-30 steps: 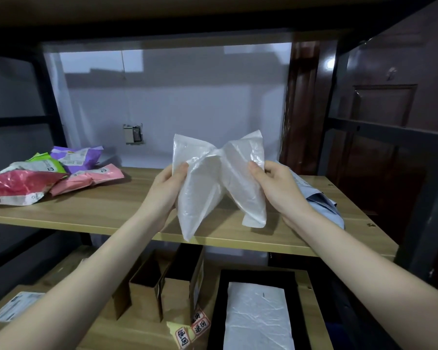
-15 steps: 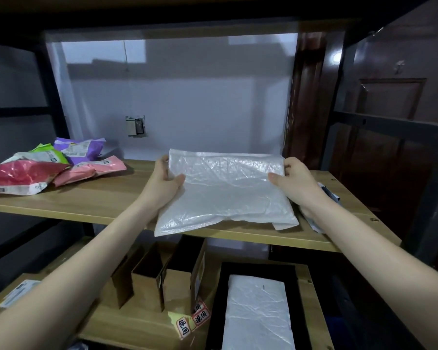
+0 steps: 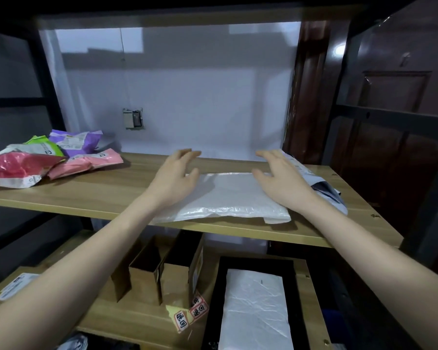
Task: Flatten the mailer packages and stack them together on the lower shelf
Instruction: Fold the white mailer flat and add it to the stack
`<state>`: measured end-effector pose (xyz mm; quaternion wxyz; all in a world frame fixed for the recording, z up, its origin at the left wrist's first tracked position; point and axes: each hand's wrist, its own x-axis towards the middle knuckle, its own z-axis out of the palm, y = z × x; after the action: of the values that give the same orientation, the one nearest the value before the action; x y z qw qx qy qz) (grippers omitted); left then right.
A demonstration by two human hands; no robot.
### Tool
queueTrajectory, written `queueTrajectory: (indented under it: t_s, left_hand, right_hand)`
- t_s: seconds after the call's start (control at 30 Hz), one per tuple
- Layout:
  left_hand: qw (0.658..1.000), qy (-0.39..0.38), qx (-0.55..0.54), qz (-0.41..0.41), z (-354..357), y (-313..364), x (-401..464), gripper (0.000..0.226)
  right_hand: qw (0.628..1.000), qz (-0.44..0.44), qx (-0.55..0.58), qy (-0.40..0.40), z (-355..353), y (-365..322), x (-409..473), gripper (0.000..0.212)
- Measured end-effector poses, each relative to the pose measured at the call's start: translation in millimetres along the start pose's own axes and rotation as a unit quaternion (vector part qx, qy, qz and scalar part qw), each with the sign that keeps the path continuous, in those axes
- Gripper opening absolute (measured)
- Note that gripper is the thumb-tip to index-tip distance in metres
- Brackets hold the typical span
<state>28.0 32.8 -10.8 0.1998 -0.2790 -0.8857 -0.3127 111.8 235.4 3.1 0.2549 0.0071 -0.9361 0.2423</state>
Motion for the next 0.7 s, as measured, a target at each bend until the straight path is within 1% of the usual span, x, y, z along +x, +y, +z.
queueTrajectory:
  t_s: [0.07, 0.13, 0.2, 0.27, 0.37, 0.53, 0.7]
  left_hand:
    - [0.995, -0.090, 0.038, 0.027, 4, 9, 1, 0.046]
    - [0.978, -0.180, 0.102, 0.039, 11, 12, 1, 0.050]
    - [0.961, -0.235, 0.139, 0.035, 17, 11, -2, 0.052]
    - [0.957, -0.252, 0.143, 0.029, 21, 8, -5, 0.052]
    - [0.957, -0.248, 0.149, 0.029, 23, 6, -6, 0.052]
    - [0.949, -0.268, 0.162, 0.023, 26, 4, -8, 0.052]
    - [0.945, -0.293, 0.145, 0.013, 26, 4, -8, 0.051]
  right_hand:
    - [0.999, -0.011, -0.013, -0.042, 8, -5, 3, 0.049]
    - [0.992, 0.001, -0.042, -0.115, 18, -6, 5, 0.054]
    - [0.978, 0.015, -0.073, -0.193, 27, -4, 5, 0.059]
    - [0.967, 0.013, -0.107, -0.231, 33, 0, 2, 0.062]
    - [0.962, -0.002, -0.140, -0.235, 36, 4, -1, 0.062]
    - [0.954, -0.014, -0.157, -0.254, 36, 6, -3, 0.057]
    - [0.948, -0.005, -0.156, -0.276, 37, 5, -3, 0.061]
